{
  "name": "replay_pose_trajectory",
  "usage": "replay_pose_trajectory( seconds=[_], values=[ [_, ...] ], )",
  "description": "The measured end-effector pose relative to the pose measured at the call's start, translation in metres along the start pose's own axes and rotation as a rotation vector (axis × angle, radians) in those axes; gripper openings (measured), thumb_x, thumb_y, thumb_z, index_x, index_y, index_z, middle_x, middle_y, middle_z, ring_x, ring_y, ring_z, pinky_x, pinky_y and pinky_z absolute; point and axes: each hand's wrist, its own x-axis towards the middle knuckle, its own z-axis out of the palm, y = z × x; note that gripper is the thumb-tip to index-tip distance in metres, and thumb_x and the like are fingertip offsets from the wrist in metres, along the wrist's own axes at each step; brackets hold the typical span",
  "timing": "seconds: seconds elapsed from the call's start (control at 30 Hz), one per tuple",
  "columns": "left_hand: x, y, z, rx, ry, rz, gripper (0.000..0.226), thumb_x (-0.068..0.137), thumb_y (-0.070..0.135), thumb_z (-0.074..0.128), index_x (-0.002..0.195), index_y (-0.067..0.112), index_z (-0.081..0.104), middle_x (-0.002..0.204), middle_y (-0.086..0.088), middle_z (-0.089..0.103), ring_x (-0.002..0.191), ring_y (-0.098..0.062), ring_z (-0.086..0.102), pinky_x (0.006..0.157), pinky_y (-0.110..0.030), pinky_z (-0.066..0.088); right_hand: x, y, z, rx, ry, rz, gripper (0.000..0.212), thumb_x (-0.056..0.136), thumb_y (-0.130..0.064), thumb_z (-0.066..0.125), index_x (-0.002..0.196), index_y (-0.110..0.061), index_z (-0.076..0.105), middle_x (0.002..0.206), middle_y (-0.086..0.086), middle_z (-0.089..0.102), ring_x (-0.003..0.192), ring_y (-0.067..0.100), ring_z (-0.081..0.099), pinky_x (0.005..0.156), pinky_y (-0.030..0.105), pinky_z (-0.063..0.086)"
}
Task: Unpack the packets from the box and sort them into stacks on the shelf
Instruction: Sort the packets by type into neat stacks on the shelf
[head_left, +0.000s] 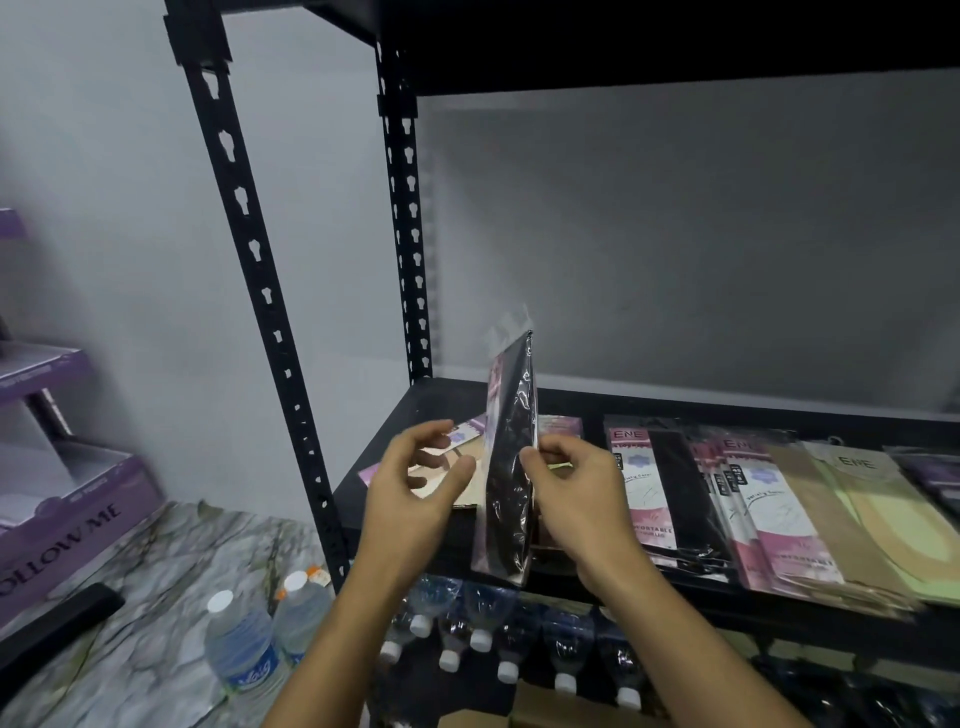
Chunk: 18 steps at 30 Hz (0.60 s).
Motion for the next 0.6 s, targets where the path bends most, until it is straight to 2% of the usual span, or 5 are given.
replay_pose_trajectory(
  seconds=[0.1,0.2,0.3,0.47,0.6],
  values=[
    [0.009,0.001,0.003,-0.055,-0.046,-0.118,0.043,0.084,0.028,0.071,0.125,0.031,0.056,0.114,0.008,0.062,0.097,-0.007,0.061,0.082,-0.019,0.048,0.000,0.000,-0.005,0.000,-0.004,-0.001,0.011,0.088,-0.021,0.064,0.092,-0.019,0.073,0.085,-0.007,0.073,0.081,0.009,0.068,0.084,0.039,0.056],
    [0.013,-0.004,0.008,-0.138,-0.134,-0.249,0.053,0.083,0.039,0.067,0.132,0.039,0.048,0.121,0.004,0.061,0.109,-0.012,0.062,0.092,-0.035,0.051,-0.002,-0.002,-0.011,0.032,-0.004,0.010,0.010,0.088,-0.021,0.063,0.087,-0.022,0.073,0.081,-0.008,0.072,0.079,0.010,0.068,0.081,0.038,0.057],
    [0.010,-0.009,0.013,-0.252,-0.245,-0.356,0.049,0.086,0.034,0.068,0.131,0.042,0.051,0.114,-0.003,0.069,0.107,-0.020,0.066,0.090,-0.042,0.055,-0.004,-0.003,-0.017,0.087,-0.029,0.037,0.014,0.091,-0.020,0.061,0.082,-0.025,0.071,0.081,-0.005,0.072,0.079,0.014,0.067,0.077,0.034,0.057],
    [0.003,-0.009,0.022,-0.352,-0.125,-0.343,0.045,0.082,0.010,0.073,0.124,0.026,0.063,0.099,-0.009,0.074,0.085,-0.018,0.073,0.068,-0.024,0.056,-0.007,-0.001,-0.026,0.088,-0.082,0.045,0.017,0.094,-0.020,0.056,0.085,-0.021,0.071,0.085,-0.003,0.071,0.079,0.006,0.062,0.067,0.012,0.048],
    [0.001,-0.004,0.023,-0.434,-0.074,-0.333,0.047,0.079,0.007,0.076,0.118,0.029,0.064,0.104,-0.011,0.073,0.086,-0.027,0.074,0.069,-0.035,0.059,-0.007,0.004,-0.029,0.168,-0.101,0.108,0.006,0.090,-0.024,0.063,0.088,-0.030,0.066,0.094,-0.007,0.070,0.088,0.007,0.067,0.079,0.024,0.053]
  ],
)
